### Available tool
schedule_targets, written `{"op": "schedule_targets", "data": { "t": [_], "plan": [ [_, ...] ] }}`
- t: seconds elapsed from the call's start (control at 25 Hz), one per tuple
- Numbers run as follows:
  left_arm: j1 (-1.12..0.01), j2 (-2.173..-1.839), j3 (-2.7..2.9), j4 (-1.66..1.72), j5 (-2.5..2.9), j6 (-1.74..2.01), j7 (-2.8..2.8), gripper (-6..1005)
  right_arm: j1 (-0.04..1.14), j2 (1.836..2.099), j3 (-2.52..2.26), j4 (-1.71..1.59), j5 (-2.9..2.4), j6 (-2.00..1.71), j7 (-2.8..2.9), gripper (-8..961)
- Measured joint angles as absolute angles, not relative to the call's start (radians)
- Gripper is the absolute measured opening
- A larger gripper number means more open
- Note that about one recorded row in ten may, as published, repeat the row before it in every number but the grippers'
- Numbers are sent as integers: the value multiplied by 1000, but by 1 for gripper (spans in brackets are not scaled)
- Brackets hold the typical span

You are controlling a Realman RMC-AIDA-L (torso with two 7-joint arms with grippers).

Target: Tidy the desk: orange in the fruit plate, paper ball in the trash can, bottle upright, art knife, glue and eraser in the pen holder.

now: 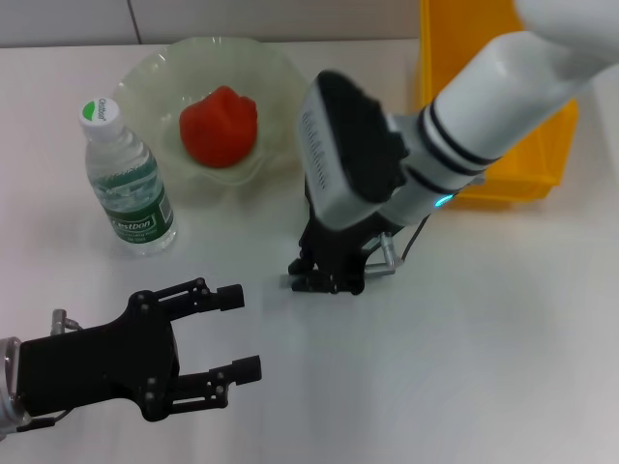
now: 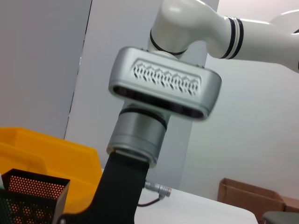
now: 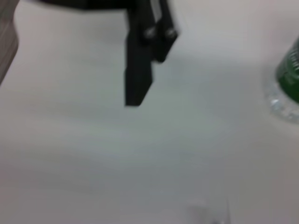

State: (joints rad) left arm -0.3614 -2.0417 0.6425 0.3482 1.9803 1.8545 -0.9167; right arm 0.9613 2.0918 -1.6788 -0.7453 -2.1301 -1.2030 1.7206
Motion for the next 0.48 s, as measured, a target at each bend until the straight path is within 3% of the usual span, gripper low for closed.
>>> {"op": "schedule_targets", "data": {
  "t": [0.48],
  "plan": [
    [-360, -2038, 637, 348, 1980, 1854, -920, 783, 739, 2083, -1471, -887, -1967, -1287, 1596, 130]
  ]
}}
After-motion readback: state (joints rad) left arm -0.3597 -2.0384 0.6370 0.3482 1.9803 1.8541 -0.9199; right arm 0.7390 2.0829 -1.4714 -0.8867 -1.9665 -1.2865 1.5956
